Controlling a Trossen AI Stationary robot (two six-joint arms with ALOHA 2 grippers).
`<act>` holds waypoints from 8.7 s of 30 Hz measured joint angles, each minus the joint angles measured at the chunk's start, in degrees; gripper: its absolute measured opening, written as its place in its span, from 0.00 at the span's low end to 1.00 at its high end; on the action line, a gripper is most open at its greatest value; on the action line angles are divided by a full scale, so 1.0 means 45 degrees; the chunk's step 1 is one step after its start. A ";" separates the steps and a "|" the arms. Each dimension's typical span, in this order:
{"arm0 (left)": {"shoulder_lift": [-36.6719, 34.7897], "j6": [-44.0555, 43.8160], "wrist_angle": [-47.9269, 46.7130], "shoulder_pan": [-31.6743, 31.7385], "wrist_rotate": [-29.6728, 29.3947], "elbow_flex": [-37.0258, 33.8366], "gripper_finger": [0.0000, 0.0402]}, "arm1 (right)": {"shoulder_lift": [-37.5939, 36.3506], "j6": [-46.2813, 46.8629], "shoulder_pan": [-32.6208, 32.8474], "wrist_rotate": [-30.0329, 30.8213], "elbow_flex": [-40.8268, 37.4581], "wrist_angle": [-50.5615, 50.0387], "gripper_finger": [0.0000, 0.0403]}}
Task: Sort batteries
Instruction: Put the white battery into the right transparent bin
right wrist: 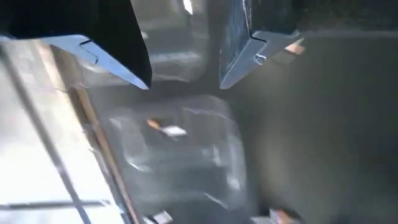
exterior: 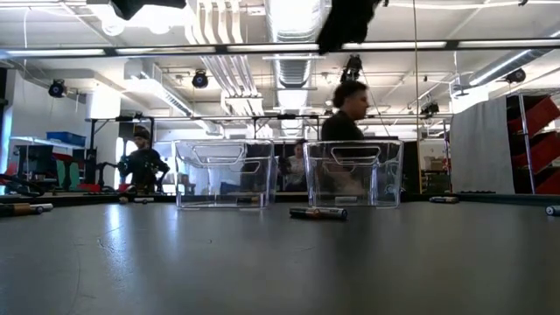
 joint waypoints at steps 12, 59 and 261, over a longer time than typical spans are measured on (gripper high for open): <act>0.0011 0.0045 0.0030 -0.0659 -0.0024 -0.0296 0.47 | 0.1157 0.6171 0.4676 0.3604 -0.4981 0.4024 0.49; -0.0060 0.0963 -0.0240 -0.0688 -0.1669 -0.0199 0.47 | 0.2463 0.5017 0.4515 0.3568 -0.5869 0.3256 0.07; 0.0484 -0.1310 -0.1263 -0.1727 -0.2720 0.0495 0.47 | 0.9147 0.0150 -0.5850 -0.2404 0.3689 -0.5165 0.27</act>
